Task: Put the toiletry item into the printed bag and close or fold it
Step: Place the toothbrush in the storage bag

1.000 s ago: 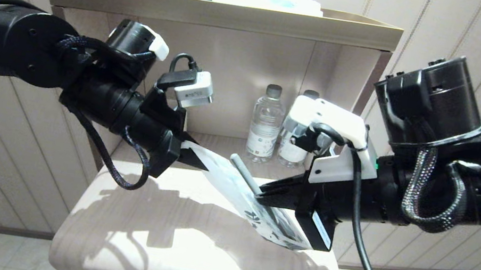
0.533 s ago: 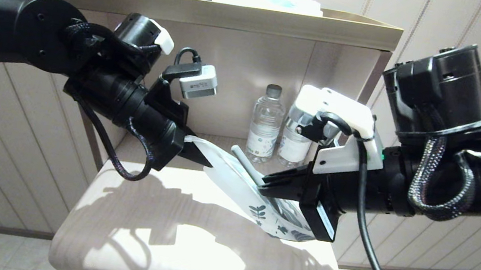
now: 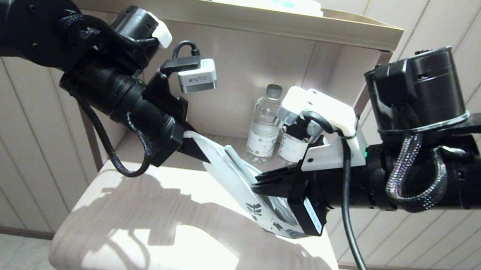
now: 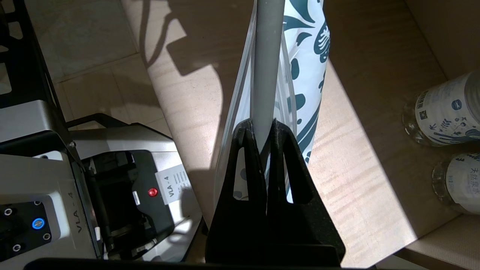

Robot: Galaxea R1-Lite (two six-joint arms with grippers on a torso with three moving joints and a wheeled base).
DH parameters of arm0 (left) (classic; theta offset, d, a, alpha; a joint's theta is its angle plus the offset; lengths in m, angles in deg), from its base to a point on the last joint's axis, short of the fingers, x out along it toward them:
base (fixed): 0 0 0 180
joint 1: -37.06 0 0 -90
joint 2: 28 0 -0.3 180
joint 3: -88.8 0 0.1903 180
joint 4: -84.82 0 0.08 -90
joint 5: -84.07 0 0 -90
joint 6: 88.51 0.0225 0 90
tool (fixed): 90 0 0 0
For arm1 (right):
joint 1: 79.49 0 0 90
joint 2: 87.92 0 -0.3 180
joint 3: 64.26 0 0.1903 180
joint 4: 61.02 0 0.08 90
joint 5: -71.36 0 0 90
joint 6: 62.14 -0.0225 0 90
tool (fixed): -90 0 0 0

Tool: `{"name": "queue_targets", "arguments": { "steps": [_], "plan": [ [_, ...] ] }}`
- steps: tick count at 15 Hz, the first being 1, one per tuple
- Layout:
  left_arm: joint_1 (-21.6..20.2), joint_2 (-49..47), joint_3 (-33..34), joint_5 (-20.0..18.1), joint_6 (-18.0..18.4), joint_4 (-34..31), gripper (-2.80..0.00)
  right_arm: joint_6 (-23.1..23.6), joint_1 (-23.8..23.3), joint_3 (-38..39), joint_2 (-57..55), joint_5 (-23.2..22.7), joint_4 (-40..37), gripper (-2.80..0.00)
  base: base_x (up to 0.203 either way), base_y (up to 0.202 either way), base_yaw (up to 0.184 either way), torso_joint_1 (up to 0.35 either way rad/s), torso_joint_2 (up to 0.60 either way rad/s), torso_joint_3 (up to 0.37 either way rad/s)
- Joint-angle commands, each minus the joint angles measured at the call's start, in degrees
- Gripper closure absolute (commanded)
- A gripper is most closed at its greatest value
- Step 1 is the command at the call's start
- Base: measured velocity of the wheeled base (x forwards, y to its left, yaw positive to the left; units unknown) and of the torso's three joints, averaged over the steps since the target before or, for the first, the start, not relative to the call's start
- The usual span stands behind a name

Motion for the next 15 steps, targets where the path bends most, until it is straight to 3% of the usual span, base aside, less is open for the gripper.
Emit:
{"name": "queue_targets", "arguments": {
  "steps": [1, 15],
  "plan": [
    [0.10, -0.22, -0.27, -0.20, 0.24, -0.16, 0.00, 0.14, 0.02, -0.15, -0.80, -0.12, -0.10, 0.00, 0.000, 0.000, 0.000, 0.000, 0.00, 0.000],
    [0.10, -0.54, -1.07, -0.20, -0.11, -0.51, 0.00, 0.23, 0.10, -1.12, -1.88, 0.56, -0.63, 0.00, 0.000, 0.000, 0.000, 0.000, 0.00, 0.000]
  ]
}}
